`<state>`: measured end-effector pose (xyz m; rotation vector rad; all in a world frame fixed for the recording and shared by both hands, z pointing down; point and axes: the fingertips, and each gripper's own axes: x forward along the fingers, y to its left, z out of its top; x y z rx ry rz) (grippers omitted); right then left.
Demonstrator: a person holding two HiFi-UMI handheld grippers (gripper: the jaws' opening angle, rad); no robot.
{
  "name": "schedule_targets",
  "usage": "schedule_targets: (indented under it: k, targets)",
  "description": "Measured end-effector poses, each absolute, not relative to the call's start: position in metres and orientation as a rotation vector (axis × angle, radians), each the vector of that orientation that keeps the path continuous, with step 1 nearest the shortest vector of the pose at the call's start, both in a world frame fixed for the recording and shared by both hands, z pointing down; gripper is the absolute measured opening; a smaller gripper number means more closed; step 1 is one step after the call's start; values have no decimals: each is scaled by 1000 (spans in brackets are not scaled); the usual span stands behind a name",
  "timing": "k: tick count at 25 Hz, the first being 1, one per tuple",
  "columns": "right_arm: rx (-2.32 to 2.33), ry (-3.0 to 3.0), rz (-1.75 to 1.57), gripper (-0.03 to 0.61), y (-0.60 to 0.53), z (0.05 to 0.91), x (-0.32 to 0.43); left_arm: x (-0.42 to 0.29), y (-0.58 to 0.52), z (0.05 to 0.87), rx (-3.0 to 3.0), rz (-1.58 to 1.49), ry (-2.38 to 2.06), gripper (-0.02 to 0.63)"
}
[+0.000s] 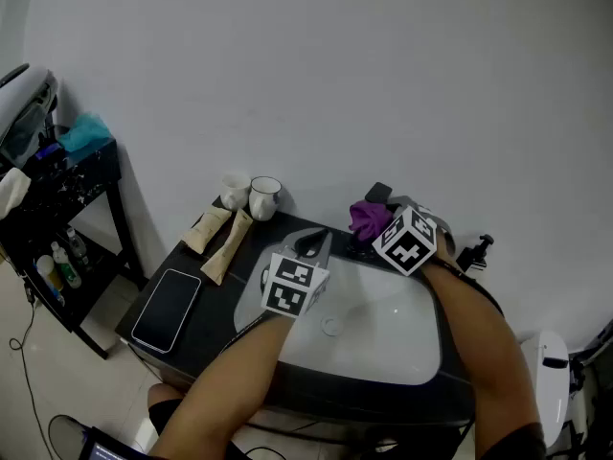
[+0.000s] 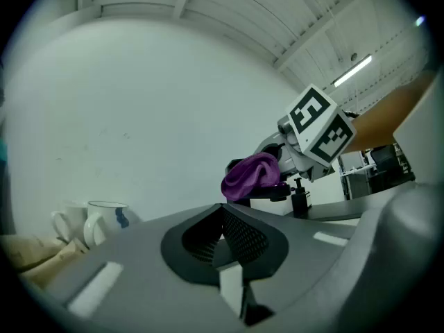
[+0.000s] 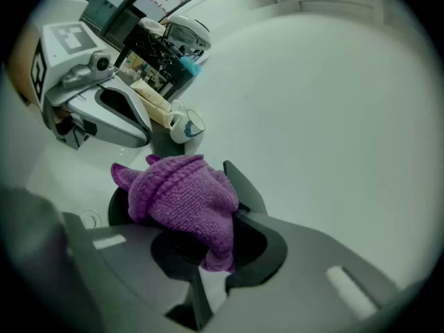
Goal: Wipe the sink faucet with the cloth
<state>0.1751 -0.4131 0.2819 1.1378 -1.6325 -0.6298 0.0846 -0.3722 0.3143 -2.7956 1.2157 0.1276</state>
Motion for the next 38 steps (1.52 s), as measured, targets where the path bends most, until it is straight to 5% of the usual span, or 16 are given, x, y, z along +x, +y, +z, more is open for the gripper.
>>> schedule_targets:
  k: [27, 38]
  targets:
    - [695, -1728, -554, 46, -289, 319, 137, 65, -366, 318, -2745, 57, 1315, 17]
    - [1322, -1652, -823, 49, -379, 339, 186, 73, -365, 315, -2774, 96, 1278, 17]
